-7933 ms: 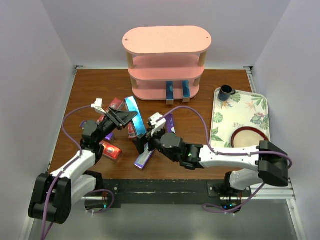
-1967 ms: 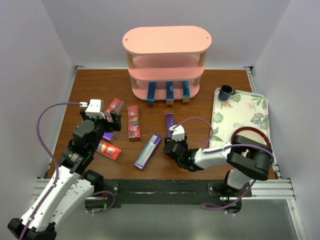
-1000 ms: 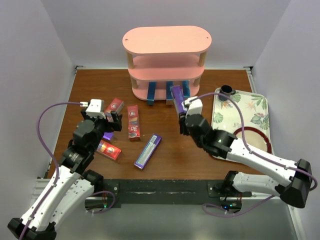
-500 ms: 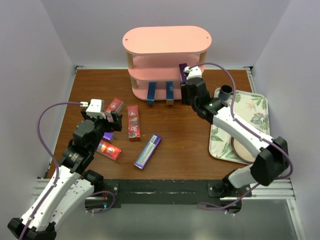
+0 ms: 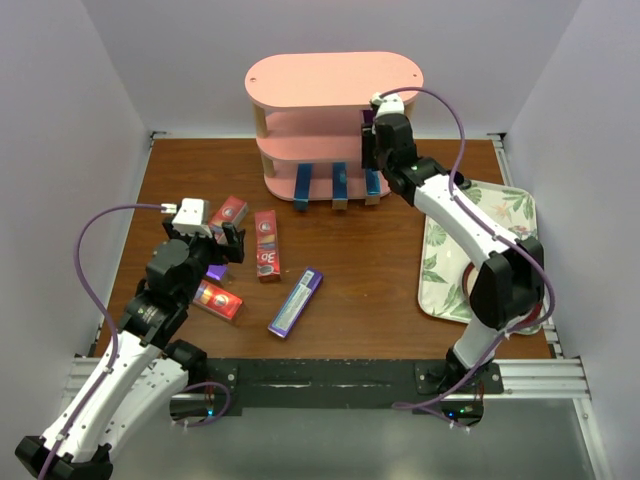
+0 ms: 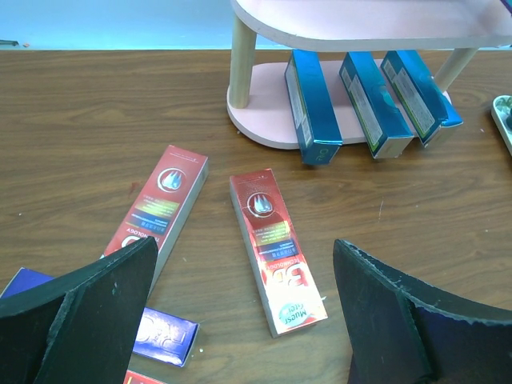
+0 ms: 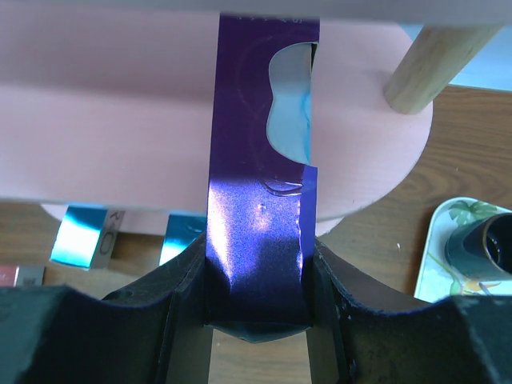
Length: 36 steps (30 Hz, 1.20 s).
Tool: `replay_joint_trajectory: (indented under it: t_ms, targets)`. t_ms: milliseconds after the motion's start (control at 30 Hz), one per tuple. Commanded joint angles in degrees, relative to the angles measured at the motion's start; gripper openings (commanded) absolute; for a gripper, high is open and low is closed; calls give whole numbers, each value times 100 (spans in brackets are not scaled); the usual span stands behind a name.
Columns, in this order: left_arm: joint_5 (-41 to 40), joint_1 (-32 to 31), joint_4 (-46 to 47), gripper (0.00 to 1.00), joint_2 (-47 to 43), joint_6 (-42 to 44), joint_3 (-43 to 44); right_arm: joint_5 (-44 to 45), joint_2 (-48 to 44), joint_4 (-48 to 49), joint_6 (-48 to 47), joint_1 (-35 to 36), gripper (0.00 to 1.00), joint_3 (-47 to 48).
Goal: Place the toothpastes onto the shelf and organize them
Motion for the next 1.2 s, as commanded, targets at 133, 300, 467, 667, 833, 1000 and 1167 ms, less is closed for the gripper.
replay_joint_trajectory:
  t_ms: [133,300,467,667,833,1000,1167]
  targets:
    - [81,-12,224,96,3,111,-52,-92,222,177,-133,-160,43,523]
    - [116,-12,233,96,29,111,-61,-13,91,256,-115,-213,45,242]
    - [134,-12,242,96,38,111,-61,-12,64,265,-115,-257,55,163]
    - [134,-12,242,96,73,111,-61,-153,38,248,8,-266,63,119]
    - [160,-12,250,96,73,111,-61,-408,-269,204,113,-266,73,-48]
    - [187,-12,250,96,65,120,-70,-680,-630,186,184,-257,81,-329]
    - [265,-12,250,96,82,128,-61,-593,-1157,142,263,-266,92,-662]
